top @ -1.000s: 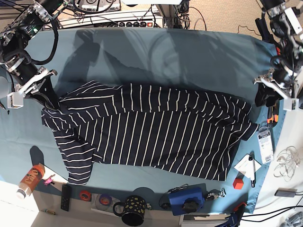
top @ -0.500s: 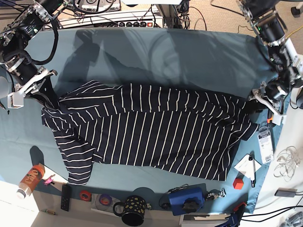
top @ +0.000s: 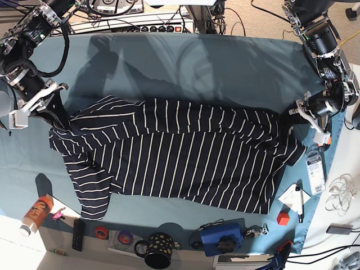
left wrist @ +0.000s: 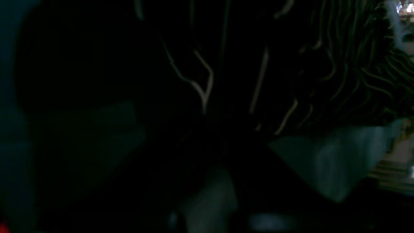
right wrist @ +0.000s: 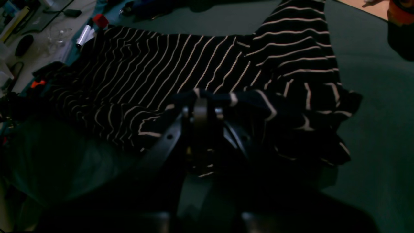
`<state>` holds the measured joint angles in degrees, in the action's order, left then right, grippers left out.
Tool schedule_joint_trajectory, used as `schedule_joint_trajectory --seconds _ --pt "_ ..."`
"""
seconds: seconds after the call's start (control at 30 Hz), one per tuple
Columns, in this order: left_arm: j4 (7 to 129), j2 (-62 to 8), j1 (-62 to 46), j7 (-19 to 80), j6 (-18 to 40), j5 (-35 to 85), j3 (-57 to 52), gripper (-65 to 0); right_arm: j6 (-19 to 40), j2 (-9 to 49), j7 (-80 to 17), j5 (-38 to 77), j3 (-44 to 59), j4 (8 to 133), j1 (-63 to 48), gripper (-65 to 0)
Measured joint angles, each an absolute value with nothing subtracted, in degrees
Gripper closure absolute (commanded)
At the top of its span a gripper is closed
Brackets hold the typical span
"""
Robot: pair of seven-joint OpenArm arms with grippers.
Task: Layout the t-shirt on the table in an organized manner, then fold the t-shirt properly
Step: 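Grasp the shirt edge with the left gripper, then pull the shirt edge with the left gripper away from the right gripper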
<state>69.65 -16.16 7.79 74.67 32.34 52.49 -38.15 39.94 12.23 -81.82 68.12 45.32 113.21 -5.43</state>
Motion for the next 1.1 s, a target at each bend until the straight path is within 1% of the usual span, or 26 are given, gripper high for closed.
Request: schedule_joint_trajectory --seconds 0.07,0.2,0.3,0.37,0.5,0.6,0.7,0.73,0.77,0.9,1.0,1.03,1.1 --pt "70.72 -16.27 7.46 78.02 31.70 55.83 -39.70 0.0 39.94 12.21 -81.80 68.10 45.32 113.21 -5.43 0.0" --pt "72.55 -18.15 7.14 78.46 31.94 58.48 -42.89 0.0 39.94 12.23 -81.80 68.12 45.32 113.21 -5.43 0.0" --pt "72.93 -19.90 5.34 79.15 34.02 65.19 -45.17 0.0 39.94 12.21 -81.80 68.10 45.32 113.21 -5.43 0.0" --pt "72.95 -20.97 3.51 80.84 36.07 71.02 -46.30 0.0 39.94 12.21 -81.80 68.10 45.32 113.21 -5.41 0.0" --pt "73.03 -22.61 0.05 80.88 39.75 83.57 -48.05 0.0 39.94 12.21 -81.82 68.01 45.32 113.21 -5.41 0.0" --pt "73.12 -22.72 -2.26 80.77 39.72 83.42 -48.23 -0.4 39.94 12.23 -81.80 67.96 45.32 113.21 -5.43 0.0" --pt "73.12 -22.22 -4.23 80.97 39.70 83.07 -48.18 -20.7 39.94 12.21 -81.82 67.94 45.32 113.21 -5.41 0.0" --pt "73.12 -22.26 -4.58 81.03 39.72 82.96 -48.18 -25.1 39.94 12.21 -81.82 67.96 45.32 113.21 -5.43 0.0" --pt "73.12 -22.35 -4.84 80.58 39.72 82.52 -48.18 -26.6 39.94 12.23 -81.82 67.96 45.32 113.21 -5.43 0.0" --pt "73.12 -22.61 -5.17 79.92 39.72 80.82 -48.25 -26.6 39.94 12.23 -81.80 67.53 45.32 113.21 -5.41 0.0" --pt "73.06 -24.08 -2.98 79.92 39.72 80.53 -48.25 -26.6 39.94 12.23 -81.82 67.33 45.32 113.21 -5.41 0.0" --pt "73.10 -24.71 -1.54 79.64 39.75 79.13 -48.27 -26.6 39.94 12.23 -81.82 67.31 45.32 113.21 -5.41 0.0" --pt "73.12 -25.61 2.04 75.33 39.88 71.37 -47.81 -26.6 39.94 12.21 -81.82 67.31 45.32 113.21 -5.41 0.0"
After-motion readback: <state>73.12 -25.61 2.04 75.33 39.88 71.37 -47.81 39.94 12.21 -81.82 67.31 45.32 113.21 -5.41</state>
